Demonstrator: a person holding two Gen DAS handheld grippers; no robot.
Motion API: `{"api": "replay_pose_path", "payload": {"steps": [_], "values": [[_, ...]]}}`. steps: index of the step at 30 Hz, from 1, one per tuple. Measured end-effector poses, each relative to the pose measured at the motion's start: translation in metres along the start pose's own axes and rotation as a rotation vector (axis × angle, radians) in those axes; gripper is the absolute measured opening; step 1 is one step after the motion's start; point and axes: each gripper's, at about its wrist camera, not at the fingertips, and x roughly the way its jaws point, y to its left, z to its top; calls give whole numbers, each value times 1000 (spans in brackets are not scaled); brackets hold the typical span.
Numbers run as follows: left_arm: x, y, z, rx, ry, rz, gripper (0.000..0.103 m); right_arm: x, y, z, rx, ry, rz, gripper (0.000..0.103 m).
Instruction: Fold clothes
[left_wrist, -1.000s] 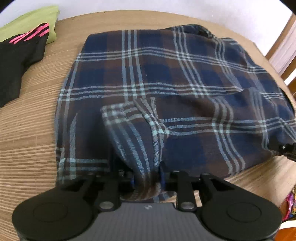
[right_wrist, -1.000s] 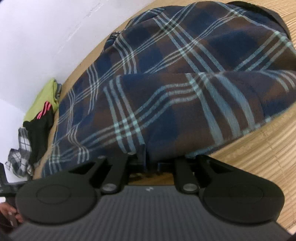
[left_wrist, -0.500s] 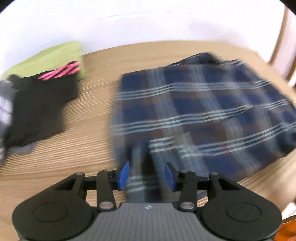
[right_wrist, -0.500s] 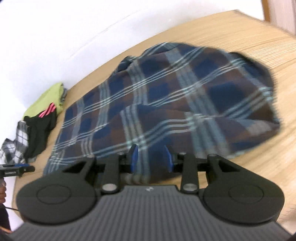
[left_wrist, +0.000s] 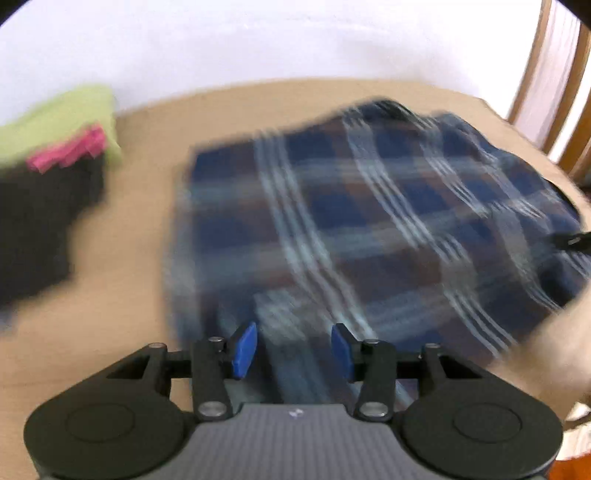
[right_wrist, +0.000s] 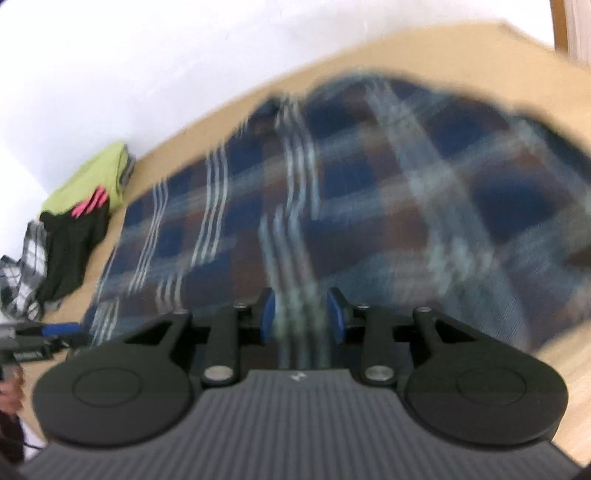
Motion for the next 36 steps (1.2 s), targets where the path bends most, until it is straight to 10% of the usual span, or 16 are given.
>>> {"api": "replay_pose_path", "payload": {"steps": [4,12,20,22,25,31,36], "values": [[18,30,51,-1,-29,50,51,19,-26,70,-30,-84,-26,72],[98,59,129,-84,0,113,51,146,-5,227,-330,40,-27,72],[162,66,161,-64,36,136,51,302,84,229,-768,252,42,69],[170,68,162,-60,56,145,51,327,94,222,-823,294,27,64],[175,72,162,-75,48,150,51,329,98,237,-774,281,80,14],[177,92,169,-146,-11,134,54,274,89,306,-570,-126,-93,12],[187,108,169,-233,-2,-93,63,213,52,341,-317,-293,-98,12]]}}
